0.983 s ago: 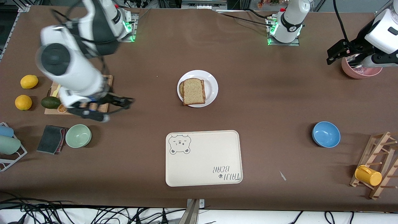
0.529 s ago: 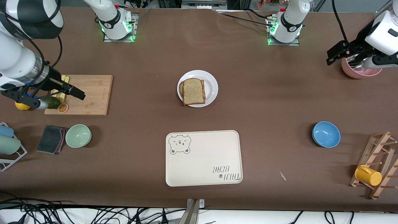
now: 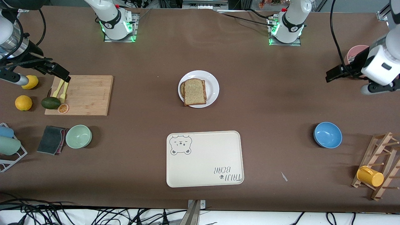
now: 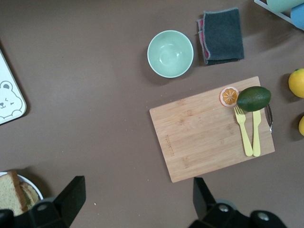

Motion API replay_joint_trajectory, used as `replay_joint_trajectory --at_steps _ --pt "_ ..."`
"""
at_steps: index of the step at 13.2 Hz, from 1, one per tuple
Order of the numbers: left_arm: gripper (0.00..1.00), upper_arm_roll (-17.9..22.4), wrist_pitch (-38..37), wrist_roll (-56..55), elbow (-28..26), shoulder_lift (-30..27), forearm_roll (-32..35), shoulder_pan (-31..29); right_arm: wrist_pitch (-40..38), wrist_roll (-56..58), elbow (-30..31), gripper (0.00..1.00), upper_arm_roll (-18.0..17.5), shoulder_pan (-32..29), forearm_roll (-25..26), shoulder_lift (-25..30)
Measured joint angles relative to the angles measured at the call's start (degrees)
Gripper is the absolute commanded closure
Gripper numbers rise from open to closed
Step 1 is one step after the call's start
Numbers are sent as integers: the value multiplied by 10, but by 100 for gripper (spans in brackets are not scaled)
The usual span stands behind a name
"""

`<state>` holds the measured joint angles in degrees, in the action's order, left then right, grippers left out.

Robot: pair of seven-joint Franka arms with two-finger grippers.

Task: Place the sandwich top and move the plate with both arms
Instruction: 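Withdraw the right gripper to rest while the left gripper moves toward the plate, then reach the left gripper to the white plate rim and grasp it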

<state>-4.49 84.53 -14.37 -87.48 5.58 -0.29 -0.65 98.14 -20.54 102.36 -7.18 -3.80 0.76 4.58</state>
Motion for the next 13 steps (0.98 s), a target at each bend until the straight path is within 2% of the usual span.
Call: replay_joint_trajectory --at_steps 5,10,13 --pt "0 -1 45 0 0 36 -17 -2 0 15 -8 0 -1 0 -23 -2" --pt "0 -5 53 0 -4 50 -35 -5 -7 17 -11 0 -1 0 -27 -2" --pt "0 -9 107 0 -57 51 -63 -5 -11 20 -11 0 0 -1 -27 -4"
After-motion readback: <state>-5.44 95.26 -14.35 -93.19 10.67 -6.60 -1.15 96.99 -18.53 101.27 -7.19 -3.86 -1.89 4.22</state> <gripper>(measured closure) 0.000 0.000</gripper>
